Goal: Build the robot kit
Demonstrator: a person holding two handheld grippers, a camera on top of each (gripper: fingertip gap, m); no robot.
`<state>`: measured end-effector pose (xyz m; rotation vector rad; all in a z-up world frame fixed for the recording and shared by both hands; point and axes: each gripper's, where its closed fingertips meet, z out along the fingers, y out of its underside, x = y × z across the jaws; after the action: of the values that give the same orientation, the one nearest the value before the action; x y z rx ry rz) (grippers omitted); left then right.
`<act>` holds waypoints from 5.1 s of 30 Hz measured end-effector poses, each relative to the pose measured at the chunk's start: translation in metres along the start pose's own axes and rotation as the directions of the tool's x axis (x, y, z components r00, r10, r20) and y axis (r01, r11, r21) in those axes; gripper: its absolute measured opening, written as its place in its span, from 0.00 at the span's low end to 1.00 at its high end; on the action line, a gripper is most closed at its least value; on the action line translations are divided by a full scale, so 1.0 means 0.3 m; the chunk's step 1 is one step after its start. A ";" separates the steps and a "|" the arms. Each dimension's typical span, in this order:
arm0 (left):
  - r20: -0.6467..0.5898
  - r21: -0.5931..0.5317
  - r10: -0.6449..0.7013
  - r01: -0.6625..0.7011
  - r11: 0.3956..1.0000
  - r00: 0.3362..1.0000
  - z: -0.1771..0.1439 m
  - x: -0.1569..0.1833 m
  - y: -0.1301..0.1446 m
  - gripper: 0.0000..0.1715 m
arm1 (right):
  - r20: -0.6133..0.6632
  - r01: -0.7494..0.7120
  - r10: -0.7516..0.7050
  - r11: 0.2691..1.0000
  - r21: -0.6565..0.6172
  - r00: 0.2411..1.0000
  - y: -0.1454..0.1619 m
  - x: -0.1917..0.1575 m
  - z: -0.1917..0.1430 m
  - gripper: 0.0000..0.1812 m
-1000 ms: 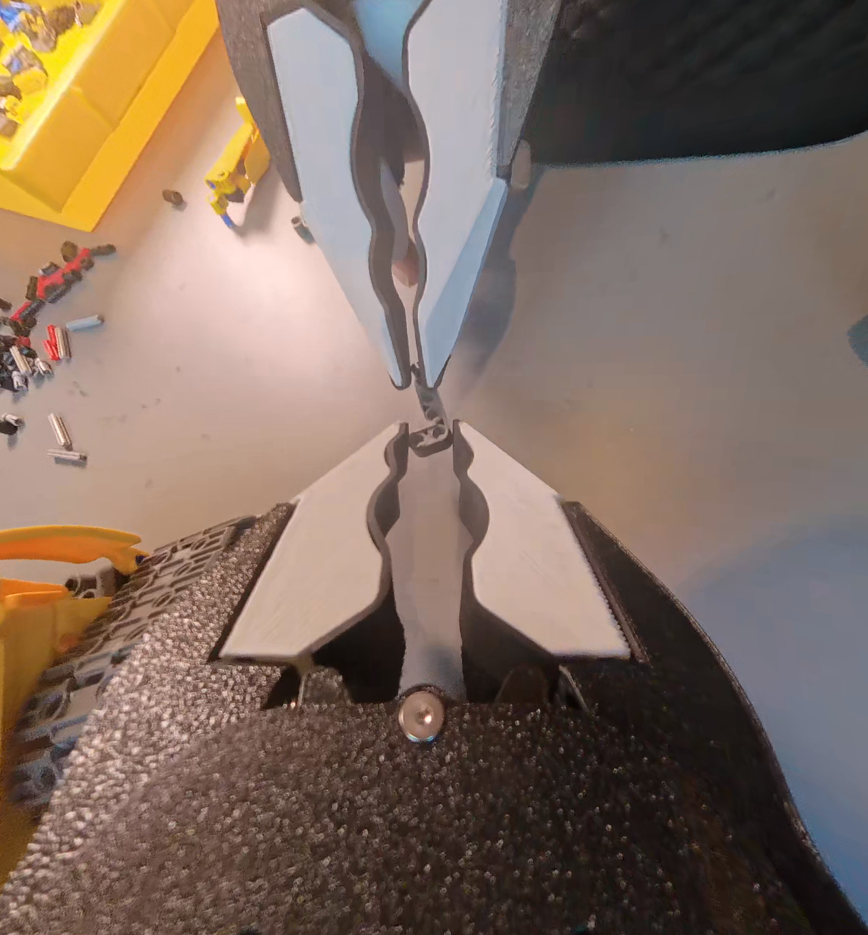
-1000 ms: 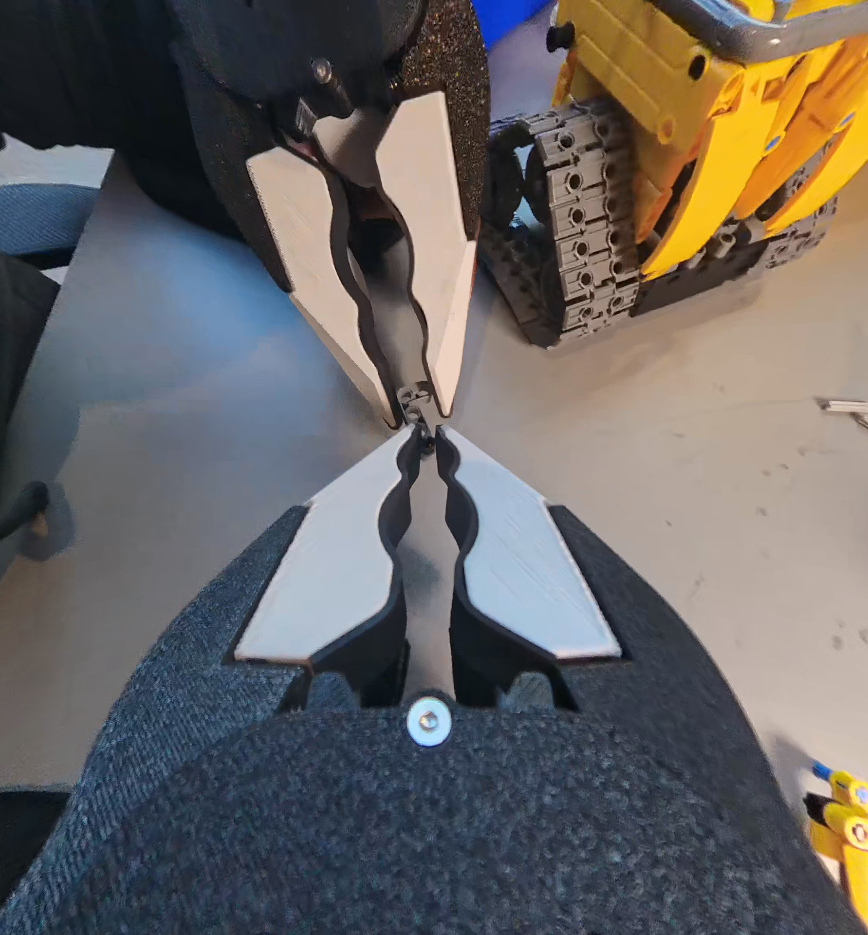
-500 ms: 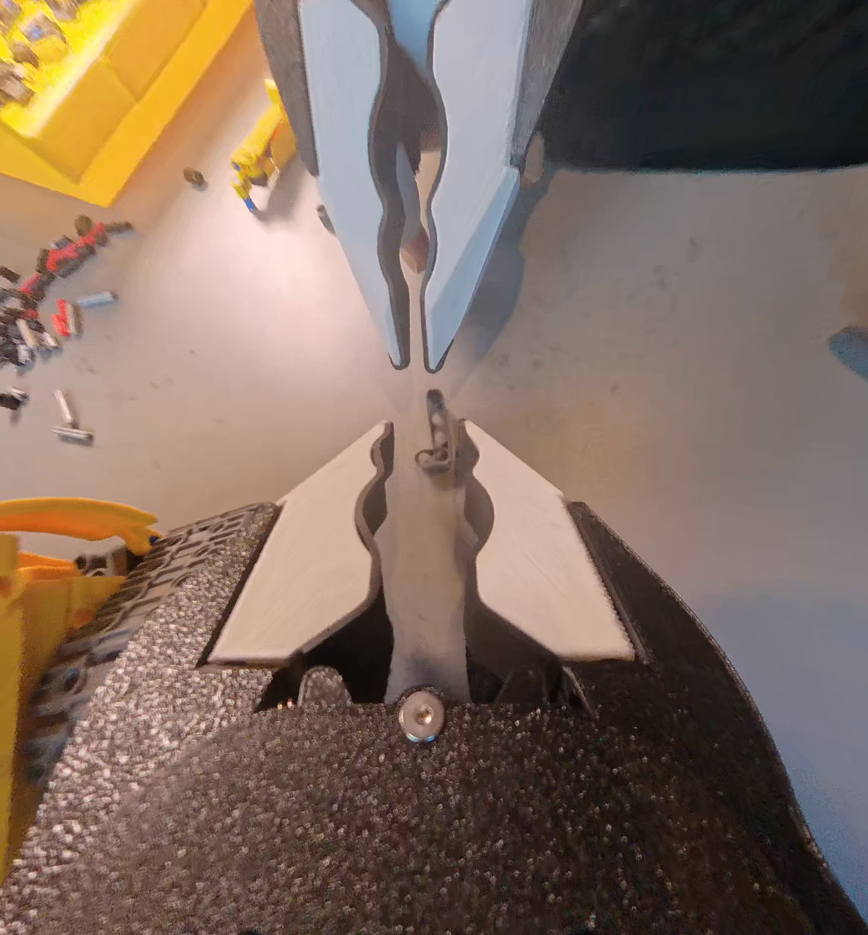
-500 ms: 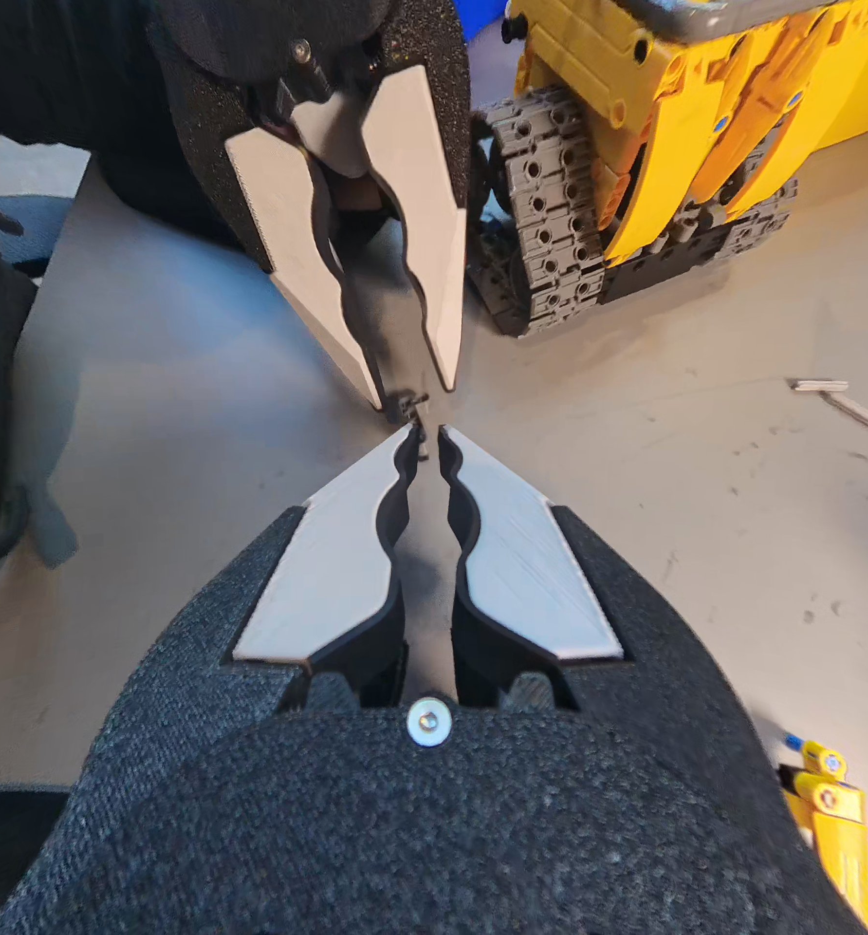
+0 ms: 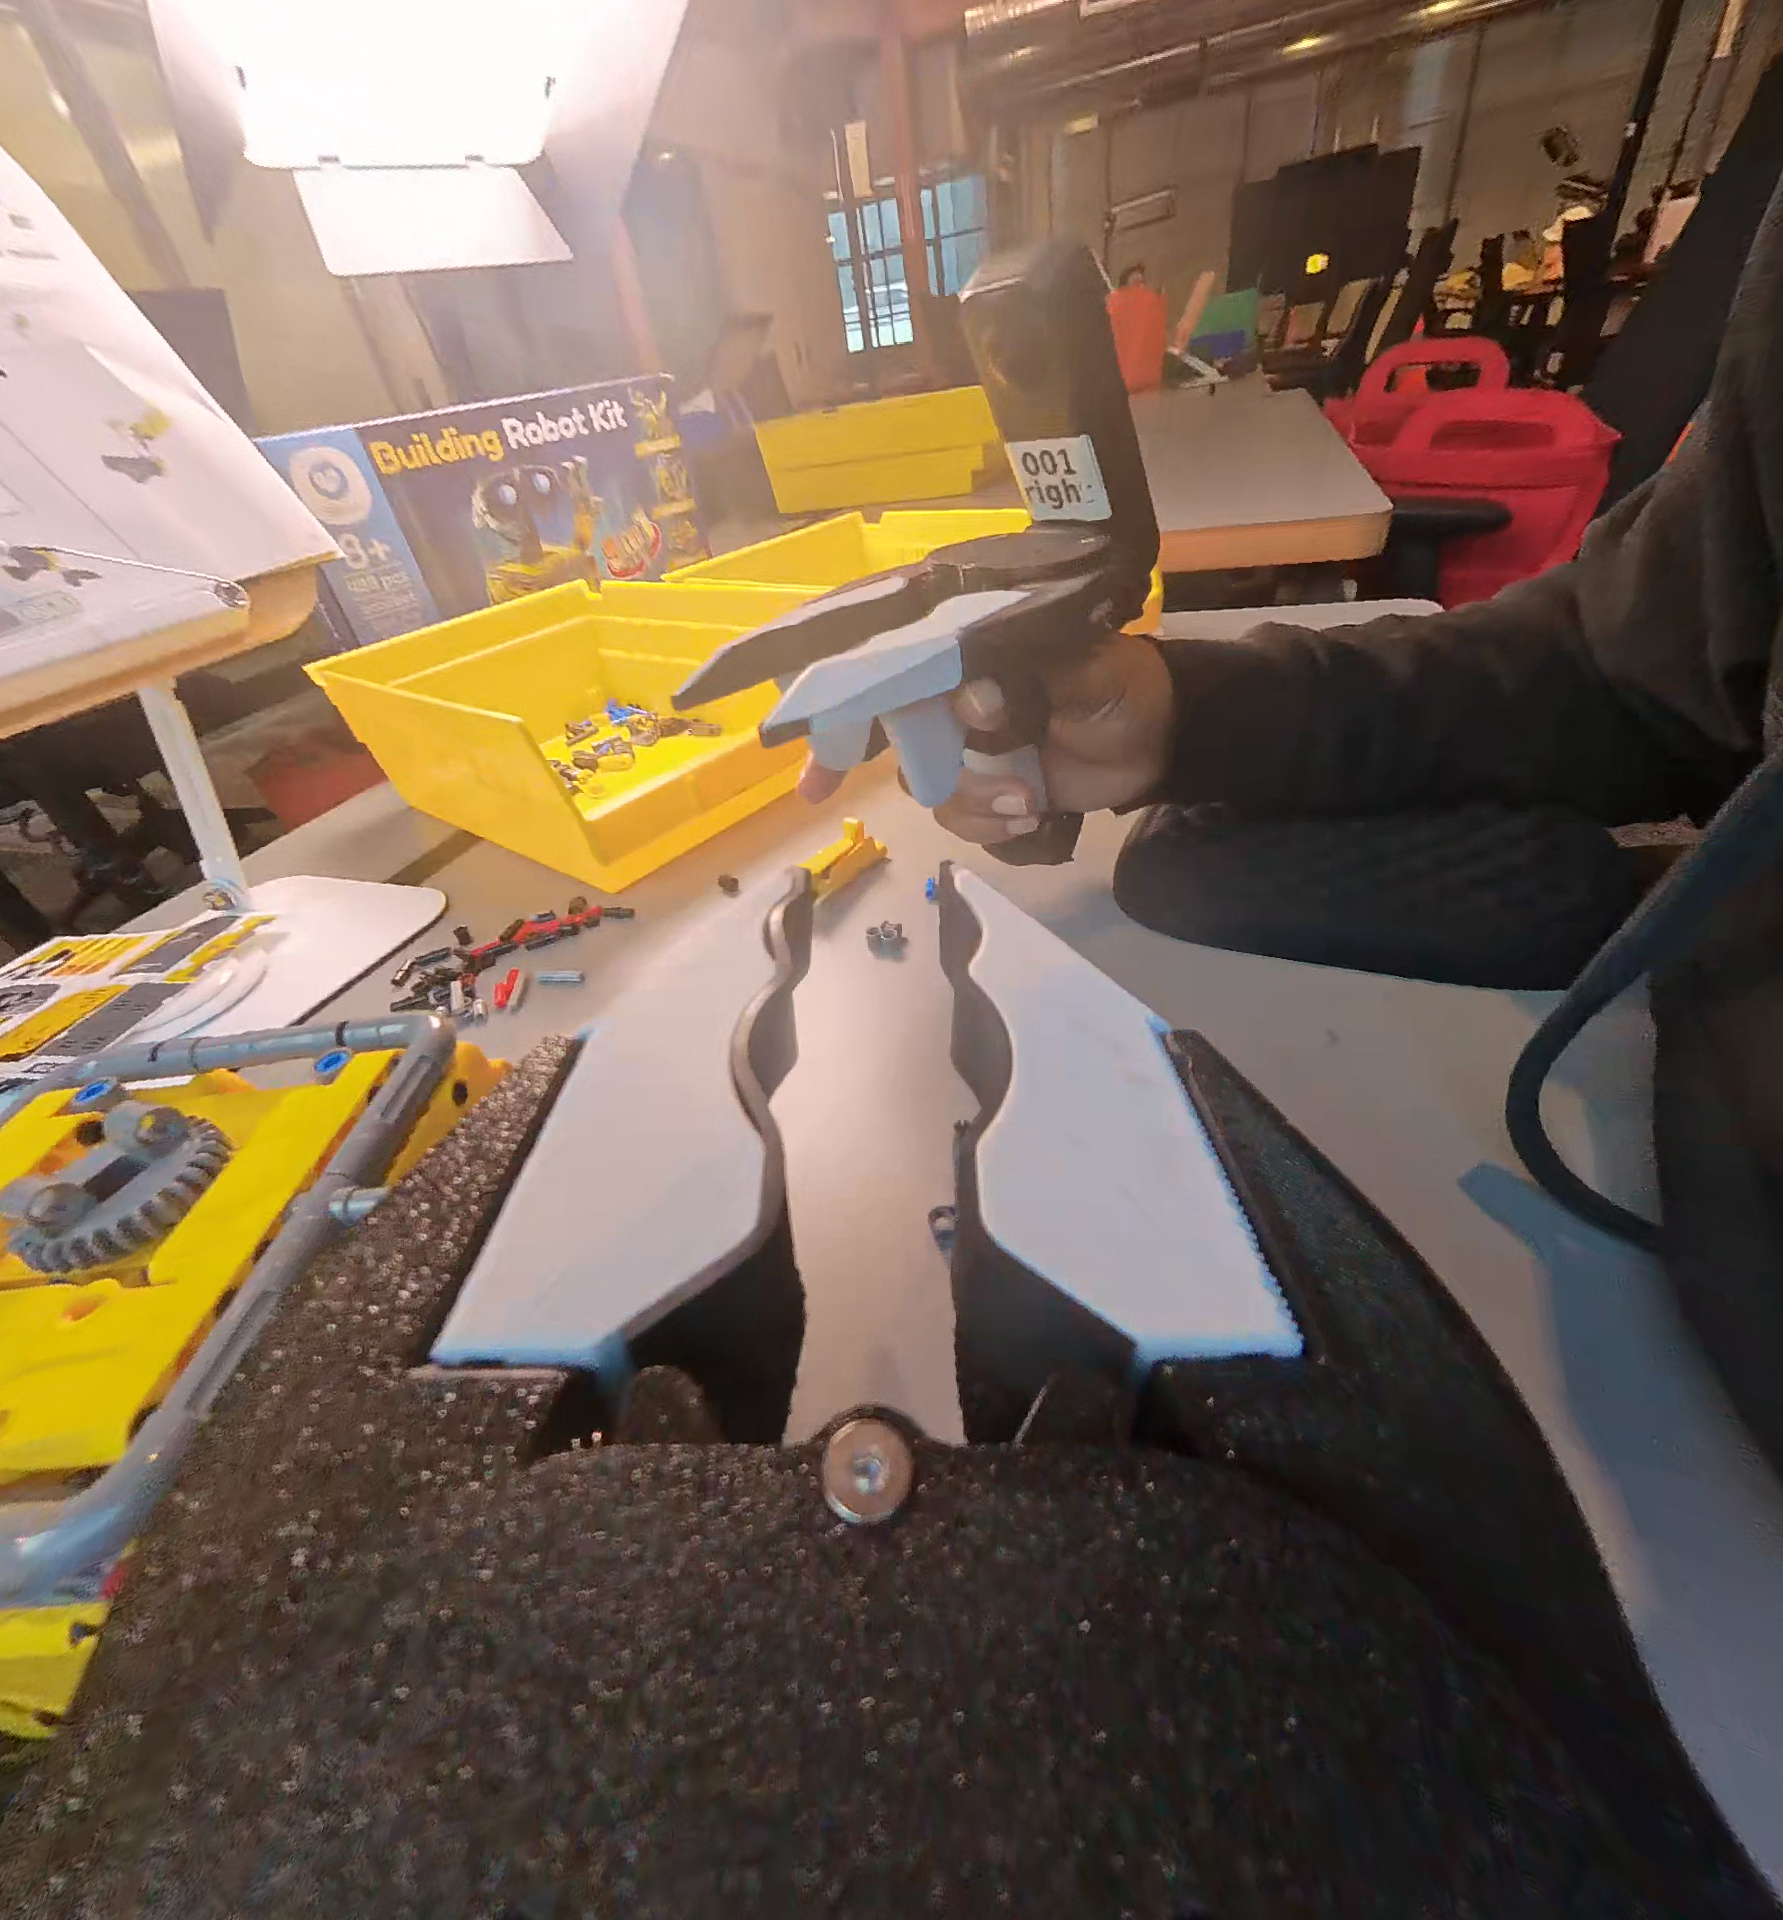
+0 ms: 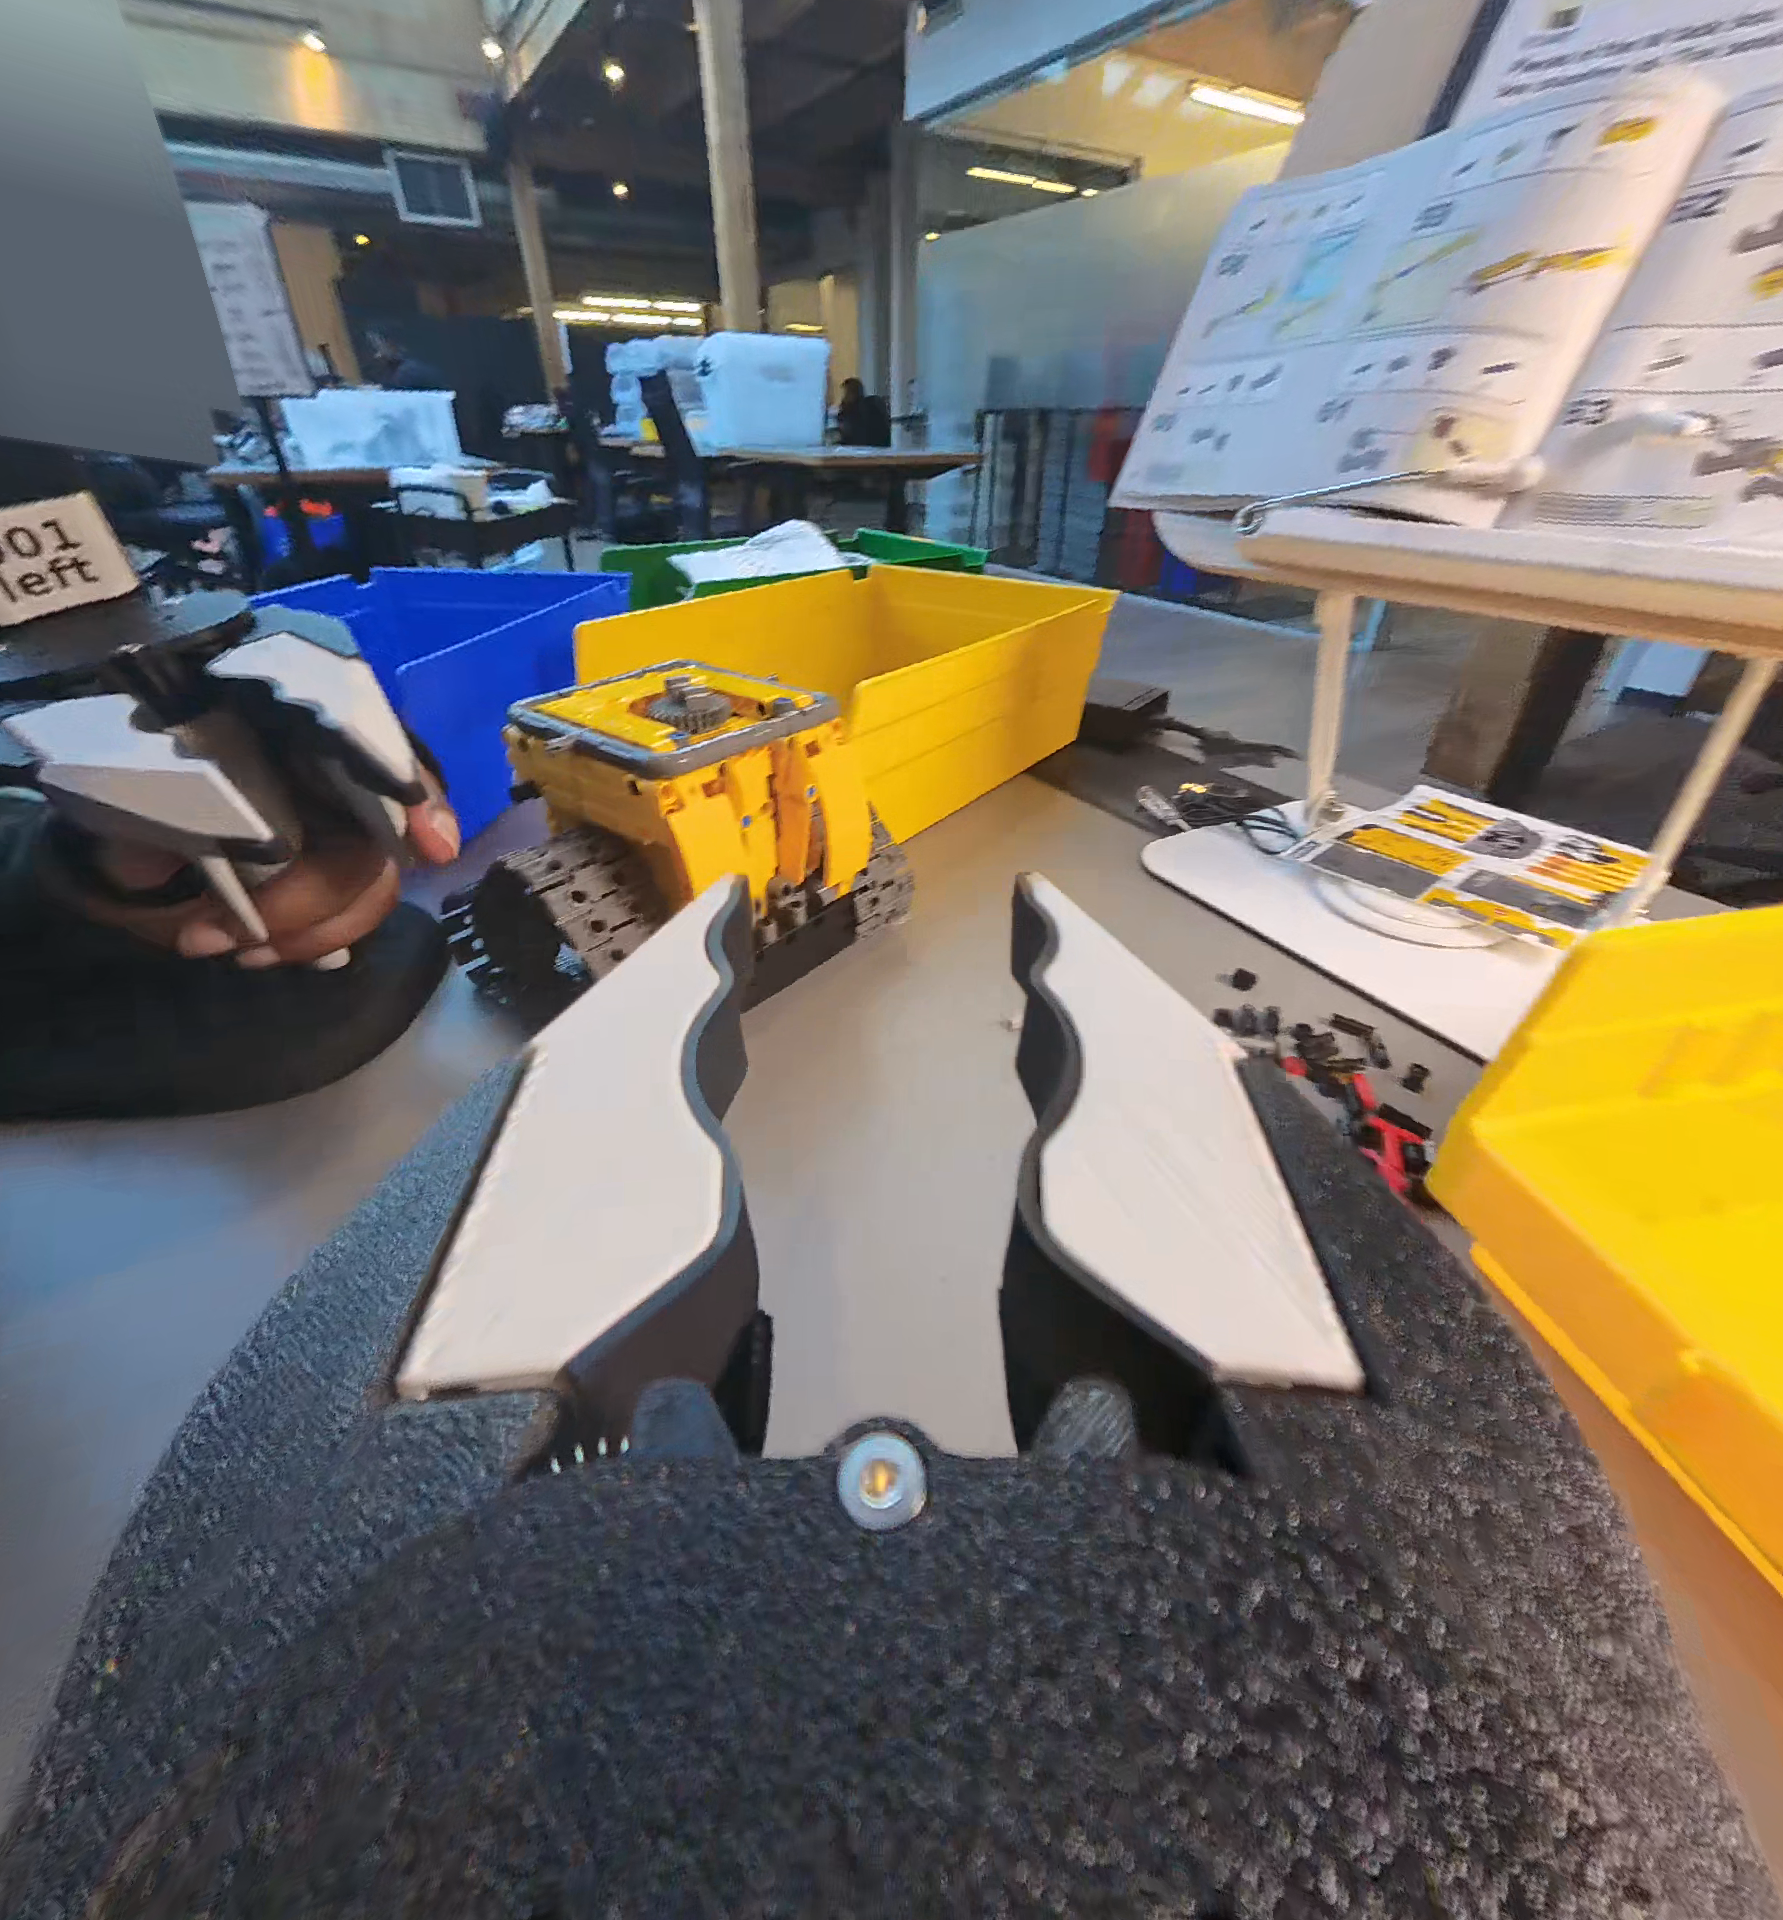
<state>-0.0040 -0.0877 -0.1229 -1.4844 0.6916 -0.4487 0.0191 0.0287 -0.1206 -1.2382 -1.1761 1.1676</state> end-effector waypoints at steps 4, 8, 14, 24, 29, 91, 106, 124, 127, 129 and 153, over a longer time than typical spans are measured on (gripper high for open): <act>0.055 0.025 -0.018 0.016 1.000 0.998 -0.012 -0.033 -0.013 0.13 | -0.174 0.044 -0.055 0.997 -0.067 0.983 -0.002 0.121 -0.041 0.29; 0.097 0.018 -0.024 0.023 1.000 0.995 -0.017 -0.058 -0.006 0.13 | -0.345 0.009 -0.074 0.982 -0.187 0.936 0.007 0.273 -0.132 0.26; 0.094 -0.008 -0.017 0.018 1.000 0.995 -0.006 -0.055 0.013 0.13 | -0.310 -0.087 -0.109 0.826 -0.557 0.945 0.184 0.324 -0.267 0.20; 0.075 -0.040 0.001 0.002 0.999 0.997 0.007 -0.042 0.031 0.13 | 0.075 0.101 -0.067 0.654 -0.750 0.995 0.382 0.089 -0.231 0.13; 0.055 -0.057 0.013 -0.010 0.998 0.998 0.013 -0.028 0.040 0.12 | 0.114 0.135 -0.073 0.636 -0.760 0.991 0.423 0.069 -0.202 0.05; -0.217 -0.342 0.308 -0.367 0.865 0.926 0.097 0.164 0.229 0.04 | 0.231 0.373 -0.294 0.698 -0.610 0.928 0.239 0.074 -0.321 0.08; -0.321 -0.484 0.371 -0.488 0.726 0.871 0.094 0.198 0.362 0.04 | 0.222 0.242 -0.111 0.624 -0.743 0.969 0.431 0.102 -0.326 0.05; -0.261 -0.398 0.285 -0.372 0.839 0.922 0.077 0.169 0.277 0.07 | 0.345 0.271 -0.100 0.827 -0.493 0.933 0.272 -0.056 -0.211 0.03; -0.189 -0.332 0.191 -0.246 0.911 0.963 0.073 0.125 0.210 0.07 | 0.412 0.222 -0.074 0.919 -0.325 0.908 0.170 -0.161 -0.154 0.03; -0.159 -0.285 0.126 -0.168 0.944 0.979 0.071 0.103 0.171 0.08 | 0.452 0.148 -0.036 0.965 -0.215 0.891 0.100 -0.230 -0.122 0.03; -0.216 -0.035 -0.174 0.171 0.985 0.961 0.064 0.095 0.003 0.05 | 0.634 -0.338 0.297 0.939 -0.060 0.713 -0.034 -0.405 -0.019 0.03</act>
<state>0.0295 -0.0923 -0.1287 -1.5305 0.7413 -0.7504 0.0185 -0.0929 -0.1104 -1.0420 -1.4266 1.9838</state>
